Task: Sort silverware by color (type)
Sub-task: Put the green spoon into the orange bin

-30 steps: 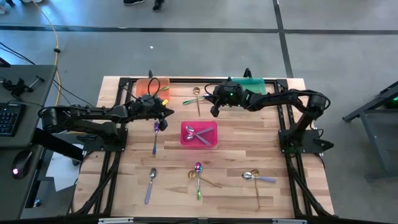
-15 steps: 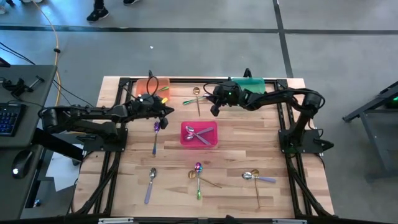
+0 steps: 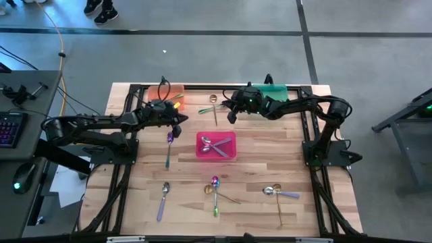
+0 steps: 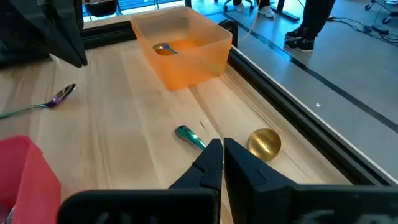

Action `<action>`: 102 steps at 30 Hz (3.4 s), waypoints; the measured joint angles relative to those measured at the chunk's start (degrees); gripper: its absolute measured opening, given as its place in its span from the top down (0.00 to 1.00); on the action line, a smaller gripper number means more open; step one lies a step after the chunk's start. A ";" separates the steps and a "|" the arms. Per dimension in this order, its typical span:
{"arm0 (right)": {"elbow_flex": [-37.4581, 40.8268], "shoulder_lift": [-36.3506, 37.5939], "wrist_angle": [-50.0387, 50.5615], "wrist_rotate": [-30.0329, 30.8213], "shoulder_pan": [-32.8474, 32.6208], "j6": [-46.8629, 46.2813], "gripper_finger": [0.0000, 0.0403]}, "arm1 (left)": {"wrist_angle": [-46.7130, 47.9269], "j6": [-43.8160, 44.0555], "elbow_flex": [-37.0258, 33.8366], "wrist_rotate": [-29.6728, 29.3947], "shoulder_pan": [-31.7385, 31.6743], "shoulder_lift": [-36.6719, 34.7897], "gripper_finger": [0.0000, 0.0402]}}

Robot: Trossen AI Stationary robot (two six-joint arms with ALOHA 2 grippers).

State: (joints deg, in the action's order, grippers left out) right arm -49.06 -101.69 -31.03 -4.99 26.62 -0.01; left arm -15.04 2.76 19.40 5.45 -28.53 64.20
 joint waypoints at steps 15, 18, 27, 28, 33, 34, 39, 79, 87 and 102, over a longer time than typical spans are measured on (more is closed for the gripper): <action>0.00 0.00 0.74 -3.46 -0.39 -1.53 1.00 | 1.37 -0.97 0.66 -0.59 0.04 1.41 0.98; 0.02 0.00 1.50 -3.45 -0.39 -1.73 1.00 | 2.54 -2.49 2.24 -1.43 0.04 3.45 0.98; -0.59 0.00 6.14 -3.42 -0.01 -1.55 1.00 | 4.18 -8.19 8.96 -5.59 0.04 12.06 0.98; -1.24 0.00 7.98 -3.40 0.16 -1.04 1.00 | 4.14 -9.16 9.80 -6.48 0.04 12.89 0.98; -5.55 0.00 16.27 -3.19 1.25 1.44 1.00 | 1.37 -13.24 13.20 -11.49 -0.17 17.17 0.98; -6.31 0.00 17.87 -3.20 1.39 1.36 0.99 | 1.47 -12.61 13.97 -11.56 -0.40 17.81 0.98; -9.33 0.01 23.13 -3.25 2.30 -5.39 0.93 | 1.44 -2.75 16.73 -10.05 -1.35 21.78 0.98; -7.92 1.82 11.00 -4.96 -5.24 1.42 1.00 | 6.69 -13.81 20.45 2.81 -0.83 23.66 1.00; 8.45 0.68 -19.04 -4.84 -5.87 -6.73 1.00 | 6.88 -11.87 20.61 3.05 0.34 23.66 1.00; 12.01 3.15 -21.48 -4.73 -9.51 -6.35 1.00 | 12.87 -9.77 22.78 6.54 1.33 23.66 1.00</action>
State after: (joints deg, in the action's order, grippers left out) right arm -37.05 -98.54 -52.51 -9.72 17.11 -6.36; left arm -2.17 -7.00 42.18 11.99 -27.21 87.85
